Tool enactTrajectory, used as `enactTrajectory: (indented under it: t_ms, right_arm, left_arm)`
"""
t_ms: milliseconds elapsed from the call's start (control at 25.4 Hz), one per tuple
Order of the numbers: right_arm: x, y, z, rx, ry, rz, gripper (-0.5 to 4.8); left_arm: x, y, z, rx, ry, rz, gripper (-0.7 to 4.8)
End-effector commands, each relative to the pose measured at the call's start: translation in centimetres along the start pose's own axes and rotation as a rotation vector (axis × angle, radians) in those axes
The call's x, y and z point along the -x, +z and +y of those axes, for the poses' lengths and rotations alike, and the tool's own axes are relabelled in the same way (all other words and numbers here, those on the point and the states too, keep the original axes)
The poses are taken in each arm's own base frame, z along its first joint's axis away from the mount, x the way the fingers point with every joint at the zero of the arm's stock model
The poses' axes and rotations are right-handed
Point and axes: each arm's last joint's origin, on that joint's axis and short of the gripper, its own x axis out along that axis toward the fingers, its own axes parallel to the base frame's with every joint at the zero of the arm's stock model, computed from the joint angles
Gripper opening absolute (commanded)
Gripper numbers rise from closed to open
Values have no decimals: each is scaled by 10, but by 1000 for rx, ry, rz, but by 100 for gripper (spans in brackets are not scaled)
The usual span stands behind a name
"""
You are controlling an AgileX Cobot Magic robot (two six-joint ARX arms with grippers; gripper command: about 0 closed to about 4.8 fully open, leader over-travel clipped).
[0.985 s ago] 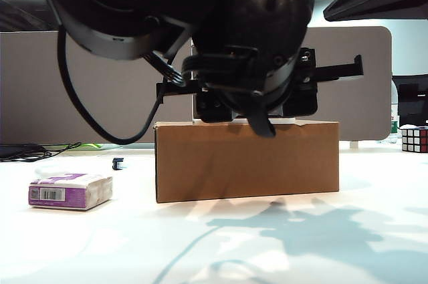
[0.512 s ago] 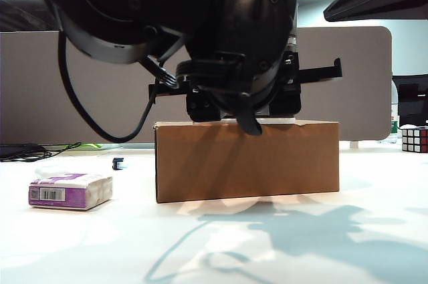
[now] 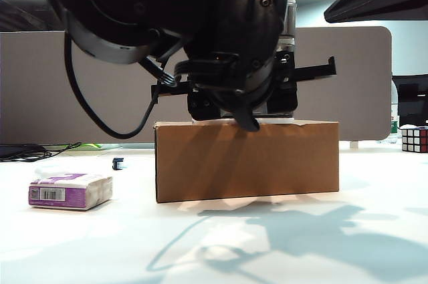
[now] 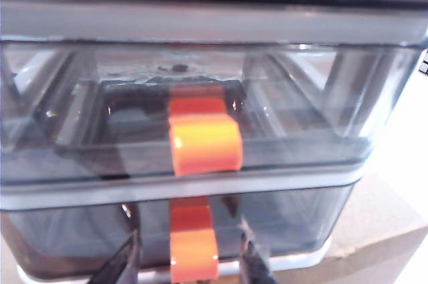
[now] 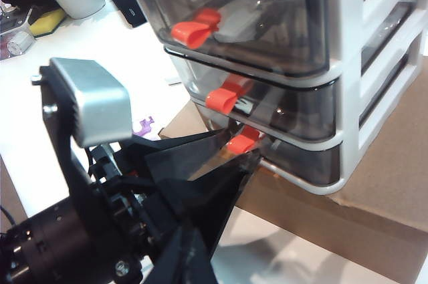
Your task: Open the third layer of the drawer on the table, pick up a pack of napkins on the table and put it in, and finally close the drawer.
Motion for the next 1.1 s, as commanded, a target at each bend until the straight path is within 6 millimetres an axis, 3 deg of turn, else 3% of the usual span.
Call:
enactTrajectory:
  t_ms: [39,985,1103]
  right_arm:
    - [0,2,1,14,3,-13,-6]
    - [0,2,1,10,3,-6,-6]
    - [0,2,1,10,3,-6,-6]
  left_arm:
    - [-2,2,-1,20,-9,-3,183]
    - [-6,2,1,28,-36,6,145]
    - [-6,2,1,27,-36,6,112]
